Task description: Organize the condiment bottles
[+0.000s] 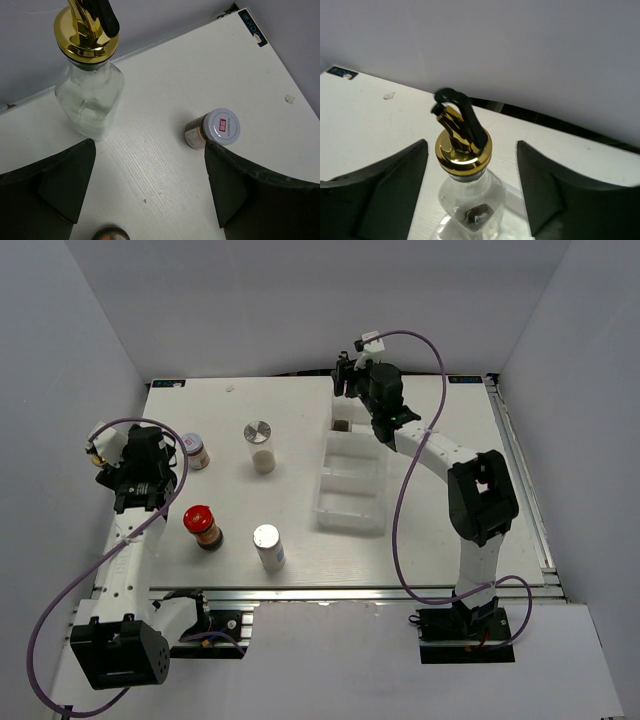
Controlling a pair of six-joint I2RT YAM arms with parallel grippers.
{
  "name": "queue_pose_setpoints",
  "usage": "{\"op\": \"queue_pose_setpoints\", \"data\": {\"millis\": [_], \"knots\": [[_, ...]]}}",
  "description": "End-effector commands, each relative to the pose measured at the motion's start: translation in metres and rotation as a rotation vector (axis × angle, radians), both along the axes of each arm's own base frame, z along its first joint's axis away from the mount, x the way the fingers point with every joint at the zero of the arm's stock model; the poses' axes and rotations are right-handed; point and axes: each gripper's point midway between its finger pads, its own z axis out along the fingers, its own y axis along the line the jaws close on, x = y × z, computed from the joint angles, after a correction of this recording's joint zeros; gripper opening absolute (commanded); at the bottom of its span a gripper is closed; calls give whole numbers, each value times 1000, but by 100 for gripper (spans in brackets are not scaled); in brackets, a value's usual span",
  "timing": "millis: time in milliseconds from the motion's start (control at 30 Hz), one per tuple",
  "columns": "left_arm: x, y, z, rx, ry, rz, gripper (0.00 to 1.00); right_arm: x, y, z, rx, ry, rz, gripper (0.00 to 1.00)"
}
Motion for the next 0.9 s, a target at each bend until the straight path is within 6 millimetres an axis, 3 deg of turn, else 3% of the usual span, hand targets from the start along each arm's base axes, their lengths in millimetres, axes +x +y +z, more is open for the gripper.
{"op": "queue_pose_setpoints", "data": {"millis": [0,33,67,300,400,600,867], "knots": [[-3,9,21,34,-23,46,98,-9,-5,54,60,-128,-5,79],[-4,10,23,39,-26,56,98,-11,-5,54,59,-127,-2,88],[-4,11,23,44,-22,62,98,-12,-5,52,53,-125,3,89],[-2,16,36,75,-26,75,98,-21,-14,68,34,-127,-15,89],[3,13,35,75,-22,41,98,-22,-29,74,34,-127,-78,89],[-1,23,37,134,11,87,98,-48,-51,108,14,-190,-100,89],[-9,46,31,225,144,207,98,-68,-83,97,-53,-138,-158,90]]}}
